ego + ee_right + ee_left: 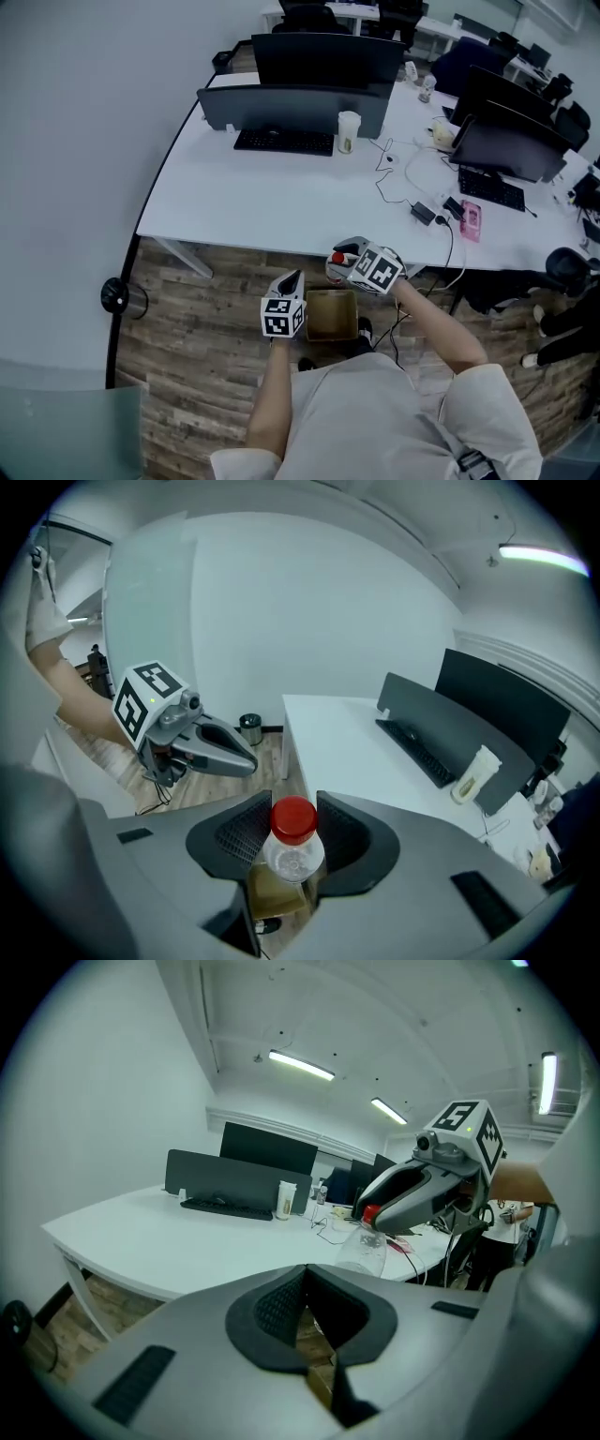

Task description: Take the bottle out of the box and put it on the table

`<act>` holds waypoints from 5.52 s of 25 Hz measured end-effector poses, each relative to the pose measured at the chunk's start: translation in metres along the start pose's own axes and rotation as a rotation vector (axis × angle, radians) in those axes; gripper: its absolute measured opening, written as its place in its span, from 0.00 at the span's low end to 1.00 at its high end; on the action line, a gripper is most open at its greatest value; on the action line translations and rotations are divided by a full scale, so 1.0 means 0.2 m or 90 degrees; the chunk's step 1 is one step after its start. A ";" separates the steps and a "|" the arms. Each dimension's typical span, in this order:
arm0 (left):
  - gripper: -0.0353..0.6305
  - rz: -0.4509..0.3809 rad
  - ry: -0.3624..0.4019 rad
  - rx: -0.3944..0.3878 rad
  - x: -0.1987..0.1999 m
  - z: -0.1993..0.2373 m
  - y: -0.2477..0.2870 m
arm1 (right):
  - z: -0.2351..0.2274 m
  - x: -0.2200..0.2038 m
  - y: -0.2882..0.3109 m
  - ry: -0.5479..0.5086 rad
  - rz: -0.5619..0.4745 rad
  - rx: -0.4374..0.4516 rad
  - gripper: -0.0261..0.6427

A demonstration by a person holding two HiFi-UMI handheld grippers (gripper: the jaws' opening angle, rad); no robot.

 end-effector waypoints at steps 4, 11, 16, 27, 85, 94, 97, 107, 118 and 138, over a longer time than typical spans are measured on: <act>0.07 -0.008 -0.001 0.033 0.10 0.05 0.10 | -0.19 0.11 0.04 -0.007 -0.045 0.020 0.31; 0.07 -0.019 -0.004 0.113 0.21 0.13 0.23 | -0.51 0.25 0.18 -0.062 -0.070 0.070 0.31; 0.08 -0.012 -0.015 0.164 0.19 0.14 0.25 | -0.66 0.26 0.29 -0.074 -0.077 0.080 0.31; 0.07 -0.007 -0.055 0.225 0.15 0.16 0.23 | -0.82 0.24 0.42 -0.008 -0.114 0.073 0.31; 0.07 -0.012 -0.008 0.021 -0.12 -0.07 -0.30 | 0.51 -0.58 0.10 0.441 -0.180 -0.195 0.36; 0.08 -0.003 0.000 0.021 -0.23 -0.08 -0.37 | 0.66 -0.66 0.13 0.459 -0.190 -0.206 0.34; 0.07 0.002 -0.010 0.021 -0.28 -0.07 -0.39 | 0.68 -0.68 0.15 0.448 -0.183 -0.207 0.32; 0.07 0.005 -0.010 0.033 -0.33 -0.07 -0.43 | 0.71 -0.67 0.14 0.421 -0.180 -0.223 0.18; 0.07 0.001 -0.027 0.023 -0.41 -0.15 -0.44 | 0.73 -0.75 0.04 0.429 -0.183 -0.242 0.10; 0.07 0.023 -0.008 -0.012 -0.42 -0.18 -0.37 | 0.76 -0.82 0.02 0.444 -0.169 -0.233 0.10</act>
Point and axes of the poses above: the fingertips, and each gripper's own axes: y forward along the fingers, z to its left, x out of its top, the point moved 8 cm from there along -y, backward along the fingers, and after that the axes turned 3 degrees about -z, right-handed, at the moved point
